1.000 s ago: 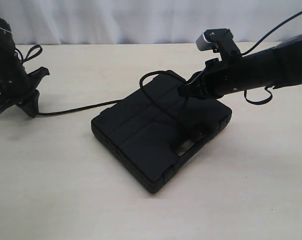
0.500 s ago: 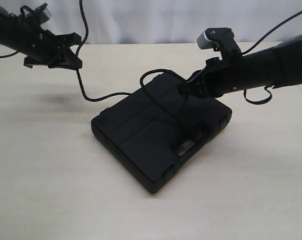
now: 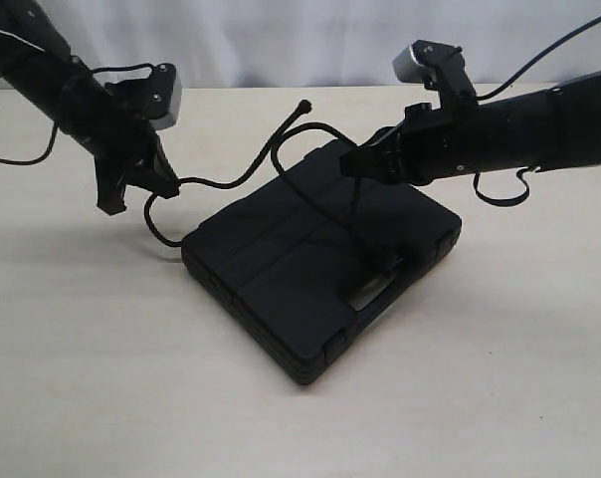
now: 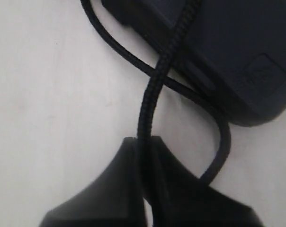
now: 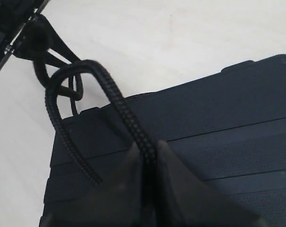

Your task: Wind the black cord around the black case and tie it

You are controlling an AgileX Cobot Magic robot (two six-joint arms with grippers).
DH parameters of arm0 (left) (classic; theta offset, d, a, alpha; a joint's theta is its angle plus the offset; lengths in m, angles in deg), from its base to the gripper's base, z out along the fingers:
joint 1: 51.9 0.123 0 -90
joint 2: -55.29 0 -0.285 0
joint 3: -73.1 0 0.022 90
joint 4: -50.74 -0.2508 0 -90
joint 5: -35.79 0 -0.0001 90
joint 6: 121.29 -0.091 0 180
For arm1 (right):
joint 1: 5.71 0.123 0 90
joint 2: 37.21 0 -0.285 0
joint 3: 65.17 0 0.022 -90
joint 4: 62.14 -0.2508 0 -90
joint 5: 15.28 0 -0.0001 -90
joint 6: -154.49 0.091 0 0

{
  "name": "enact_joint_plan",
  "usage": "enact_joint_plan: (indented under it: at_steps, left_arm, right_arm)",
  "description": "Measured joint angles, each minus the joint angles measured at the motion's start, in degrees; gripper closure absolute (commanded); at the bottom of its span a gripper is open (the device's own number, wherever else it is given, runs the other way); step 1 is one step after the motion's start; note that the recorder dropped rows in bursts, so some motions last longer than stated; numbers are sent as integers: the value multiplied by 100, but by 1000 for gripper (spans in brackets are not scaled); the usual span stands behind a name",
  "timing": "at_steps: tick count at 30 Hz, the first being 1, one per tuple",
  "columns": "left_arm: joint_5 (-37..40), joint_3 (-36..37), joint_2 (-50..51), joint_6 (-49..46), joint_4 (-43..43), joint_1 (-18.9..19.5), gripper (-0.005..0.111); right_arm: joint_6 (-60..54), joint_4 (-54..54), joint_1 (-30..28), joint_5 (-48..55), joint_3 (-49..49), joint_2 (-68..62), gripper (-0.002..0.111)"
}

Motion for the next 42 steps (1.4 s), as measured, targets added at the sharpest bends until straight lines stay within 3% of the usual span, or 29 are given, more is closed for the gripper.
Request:
enact_joint_plan:
  at_steps: [8, 14, 22, 27, 33, 35, 37, 39, 42]
  left_arm:
    - [-1004, 0, 0, -210, -406, -60, 107]
    - [-1627, 0, 0, 228, -541, -60, 107]
    - [-1666, 0, 0, 203, -892, -60, 107]
    - [-1349, 0, 0, -359, -918, -99, 107]
    - [-1421, 0, 0, -709, -630, -450, 107]
    - [-1471, 0, 0, -851, -438, -644, 107]
    - [-1483, 0, 0, -912, -318, -812, 107]
    - [-1451, 0, 0, -952, -19, -883, 107]
    - [-1167, 0, -38, -1260, 693, -894, 107]
  right_arm:
    - [-82, -14, 0, 230, 0, 0, 104]
    - [-119, -14, 0, 476, 0, 0, 104]
    - [-119, -14, 0, 497, 0, 0, 104]
    - [-119, -14, 0, 151, 0, 0, 104]
    - [-145, -14, 0, 1, 0, -82, 103]
    - [-154, -14, 0, 1, 0, -174, 98]
    - [-166, -14, 0, 1, 0, -224, 84]
    - [-166, -14, 0, -13, 0, -224, 59]
    - [52, 97, -40, -61, 0, -204, 47]
